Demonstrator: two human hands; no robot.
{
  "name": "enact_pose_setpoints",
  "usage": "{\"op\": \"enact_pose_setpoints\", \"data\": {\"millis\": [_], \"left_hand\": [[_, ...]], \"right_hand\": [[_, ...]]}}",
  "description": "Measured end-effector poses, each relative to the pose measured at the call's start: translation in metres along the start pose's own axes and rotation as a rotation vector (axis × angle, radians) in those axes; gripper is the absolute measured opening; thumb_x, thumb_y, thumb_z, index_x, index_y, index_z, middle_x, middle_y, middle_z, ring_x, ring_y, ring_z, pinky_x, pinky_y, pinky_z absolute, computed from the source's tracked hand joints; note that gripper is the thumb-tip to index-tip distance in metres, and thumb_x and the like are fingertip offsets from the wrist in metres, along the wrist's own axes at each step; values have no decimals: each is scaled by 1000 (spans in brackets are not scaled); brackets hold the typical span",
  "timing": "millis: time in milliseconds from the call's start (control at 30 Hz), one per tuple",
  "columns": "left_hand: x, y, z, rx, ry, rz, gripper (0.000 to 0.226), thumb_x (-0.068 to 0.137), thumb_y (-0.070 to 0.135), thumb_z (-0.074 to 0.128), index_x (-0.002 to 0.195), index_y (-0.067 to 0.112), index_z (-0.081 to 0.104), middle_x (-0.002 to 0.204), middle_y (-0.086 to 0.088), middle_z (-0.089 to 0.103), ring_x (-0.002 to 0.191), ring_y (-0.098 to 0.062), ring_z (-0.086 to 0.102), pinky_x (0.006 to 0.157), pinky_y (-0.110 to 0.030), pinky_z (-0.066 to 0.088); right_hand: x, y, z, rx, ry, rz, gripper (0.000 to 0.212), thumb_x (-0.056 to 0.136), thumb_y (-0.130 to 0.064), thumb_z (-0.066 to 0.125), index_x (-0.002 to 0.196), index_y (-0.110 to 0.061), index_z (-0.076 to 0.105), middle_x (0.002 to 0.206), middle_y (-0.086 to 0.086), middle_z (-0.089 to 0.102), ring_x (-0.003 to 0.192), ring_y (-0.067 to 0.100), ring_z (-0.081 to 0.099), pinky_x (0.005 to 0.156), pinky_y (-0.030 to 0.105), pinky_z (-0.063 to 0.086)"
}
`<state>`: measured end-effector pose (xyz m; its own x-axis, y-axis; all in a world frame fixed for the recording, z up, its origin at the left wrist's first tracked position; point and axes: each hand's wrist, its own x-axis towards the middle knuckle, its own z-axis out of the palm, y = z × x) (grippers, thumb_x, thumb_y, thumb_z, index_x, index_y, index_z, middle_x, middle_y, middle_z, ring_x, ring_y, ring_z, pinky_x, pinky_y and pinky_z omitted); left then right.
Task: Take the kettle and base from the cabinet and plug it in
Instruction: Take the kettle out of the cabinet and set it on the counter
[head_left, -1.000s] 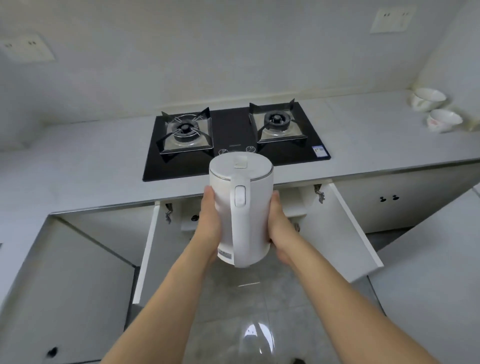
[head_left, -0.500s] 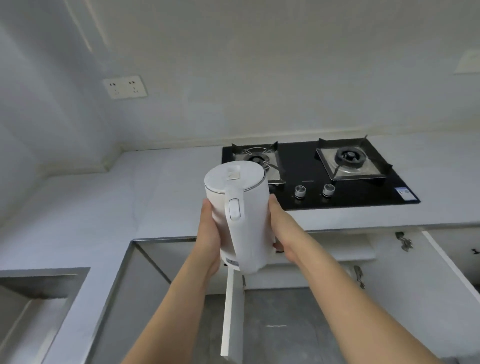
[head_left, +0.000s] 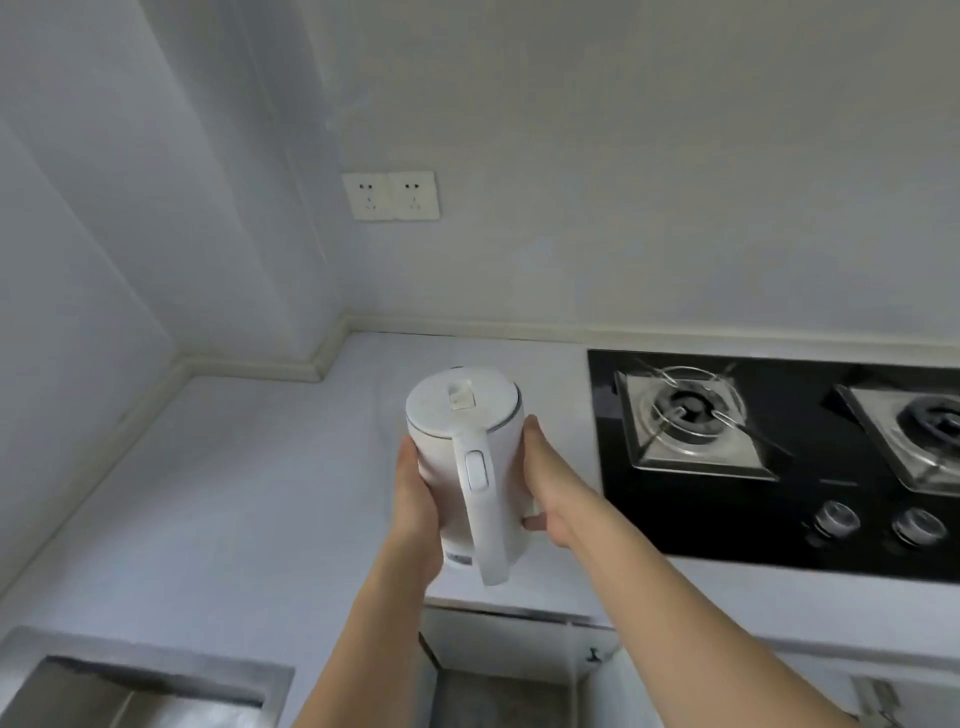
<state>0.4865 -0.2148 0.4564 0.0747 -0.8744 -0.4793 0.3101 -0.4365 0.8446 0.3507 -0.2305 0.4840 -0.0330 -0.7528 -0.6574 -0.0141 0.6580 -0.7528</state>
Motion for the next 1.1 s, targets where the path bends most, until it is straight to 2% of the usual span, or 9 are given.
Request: {"op": "enact_pose_setpoints", "data": {"millis": [133,267,367,467,600,733,867,967,1100], "left_hand": [[76,33,-57,-55,42,-33,68,86,71,25,122,28,63,119,-4,69,117,-26,59,107,-47,38],[135,68,-101,-125,96,-55,70,87,65,26,107,11,66,126,-22,46,122,-52,32,98,-42,45],[175,89,-124,-148,176,-46,66,84,75,26,110,31,68,109,1,72,115,-30,60,101,-38,45],[200,109,-140,-170,256,-44,55,82,80,25,91,45,67,78,25,73,90,-1,61,71,-28,45],[231,127,-165,-198,287,-33,56,77,82,26,93,47,67,84,25,72,92,1,59,70,-26,42],[248,129,-179,-190,308,-50,56,77,84,24,100,49,62,103,18,65,100,-8,57,84,-31,39],[263,119,-189,-193,362,-60,58,78,83,26,104,45,61,107,15,66,97,-5,58,75,-28,41],[272,113,-190,-220,374,-32,76,68,87,28,123,43,57,120,12,64,113,-12,56,96,-34,42],[267,116,-190,-220,349,-6,67,76,83,29,118,40,60,113,13,67,104,-7,58,90,-32,43]], "right_hand": [[69,-46,76,-97,-26,77,63,87,-70,19,128,-36,53,142,-9,47,114,15,49,89,38,45],[116,-81,133,-140,-58,48,53,92,-61,23,126,-34,54,136,-9,53,120,15,48,97,36,37],[144,-102,170,-103,-66,38,55,94,-59,19,131,-33,50,139,-9,51,127,13,44,103,36,34],[165,-118,200,-88,-88,32,57,95,-59,16,134,-33,48,142,-9,49,130,12,43,107,36,35],[193,-134,239,-78,-108,40,62,96,-58,13,140,-28,44,145,-7,47,133,14,41,112,38,33],[218,-136,263,-58,-93,35,60,96,-54,13,133,-26,51,136,-2,57,124,17,52,108,38,41],[236,-125,275,-34,-85,32,51,95,-53,17,112,-27,58,129,2,62,116,19,56,107,39,42],[246,-117,276,-4,-69,32,58,93,-57,18,123,-26,57,125,-1,63,117,18,56,109,40,40],[240,-121,270,33,-67,52,43,94,-55,25,107,-31,58,86,-15,64,89,11,57,100,33,46]]}}
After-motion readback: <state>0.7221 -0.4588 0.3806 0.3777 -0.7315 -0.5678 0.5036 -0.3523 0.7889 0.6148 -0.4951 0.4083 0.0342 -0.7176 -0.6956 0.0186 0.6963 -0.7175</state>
